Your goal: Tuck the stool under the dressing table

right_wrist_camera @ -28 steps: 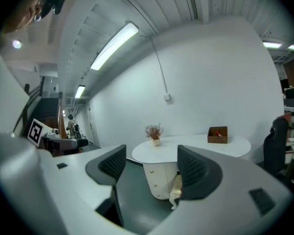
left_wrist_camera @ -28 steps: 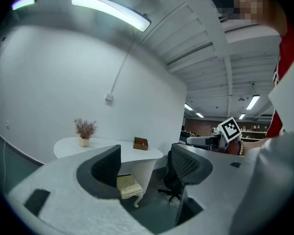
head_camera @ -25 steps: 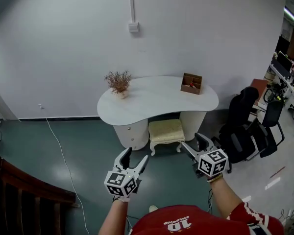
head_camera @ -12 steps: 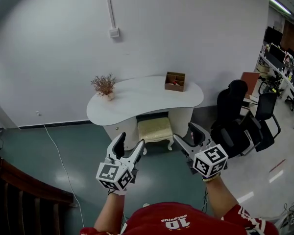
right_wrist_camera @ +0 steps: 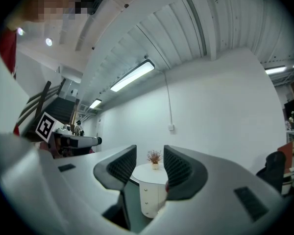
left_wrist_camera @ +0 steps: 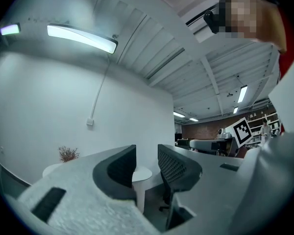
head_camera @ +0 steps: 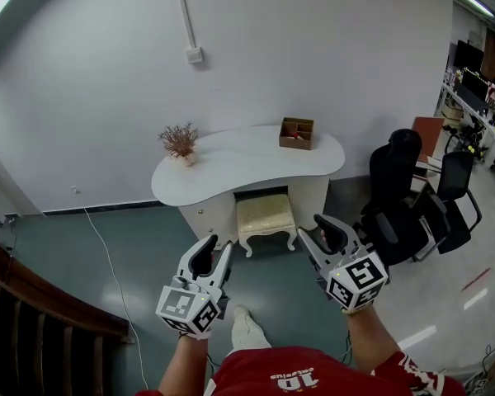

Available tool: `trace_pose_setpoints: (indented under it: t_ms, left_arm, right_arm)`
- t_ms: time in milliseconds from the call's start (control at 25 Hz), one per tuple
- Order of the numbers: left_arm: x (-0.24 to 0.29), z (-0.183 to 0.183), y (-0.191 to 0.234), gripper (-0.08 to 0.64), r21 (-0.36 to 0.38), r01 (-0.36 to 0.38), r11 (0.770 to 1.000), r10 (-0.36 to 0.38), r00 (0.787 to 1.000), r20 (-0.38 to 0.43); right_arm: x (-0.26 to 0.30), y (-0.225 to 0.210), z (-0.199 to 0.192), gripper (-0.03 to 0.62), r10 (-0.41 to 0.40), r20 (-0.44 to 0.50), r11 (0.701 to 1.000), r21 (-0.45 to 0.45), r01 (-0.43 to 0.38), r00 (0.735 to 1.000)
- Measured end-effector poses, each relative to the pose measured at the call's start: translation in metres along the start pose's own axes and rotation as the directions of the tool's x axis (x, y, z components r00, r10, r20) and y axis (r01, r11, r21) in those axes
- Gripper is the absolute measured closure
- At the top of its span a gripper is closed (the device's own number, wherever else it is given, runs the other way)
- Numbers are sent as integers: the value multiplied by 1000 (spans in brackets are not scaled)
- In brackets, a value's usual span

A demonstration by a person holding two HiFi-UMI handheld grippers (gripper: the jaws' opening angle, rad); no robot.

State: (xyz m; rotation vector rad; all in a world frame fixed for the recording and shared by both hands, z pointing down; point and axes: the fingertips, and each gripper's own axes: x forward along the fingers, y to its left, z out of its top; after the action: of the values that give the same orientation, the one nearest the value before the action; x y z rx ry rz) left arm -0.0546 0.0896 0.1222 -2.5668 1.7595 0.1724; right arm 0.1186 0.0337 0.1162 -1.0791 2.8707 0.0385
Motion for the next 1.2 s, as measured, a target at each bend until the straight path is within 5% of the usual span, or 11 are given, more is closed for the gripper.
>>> trace_pose_setpoints:
  t_ms: [320, 560, 1200]
  left_arm:
    - [-9, 5, -9, 559, 45, -6, 999, 6, 1000, 11]
    - [-6, 6, -15, 561, 2, -17, 1000, 16, 999, 51]
    - [-14, 8, -26, 561, 63, -17, 998, 14, 999, 51]
  right_arm:
    - [-16, -4, 8, 579, -26, 52, 1000, 13, 25, 998]
    - [-24, -1, 7, 586, 2, 53, 1000, 25, -3, 999]
    - [-32, 3, -7, 589, -22, -11, 1000, -1, 22, 1000]
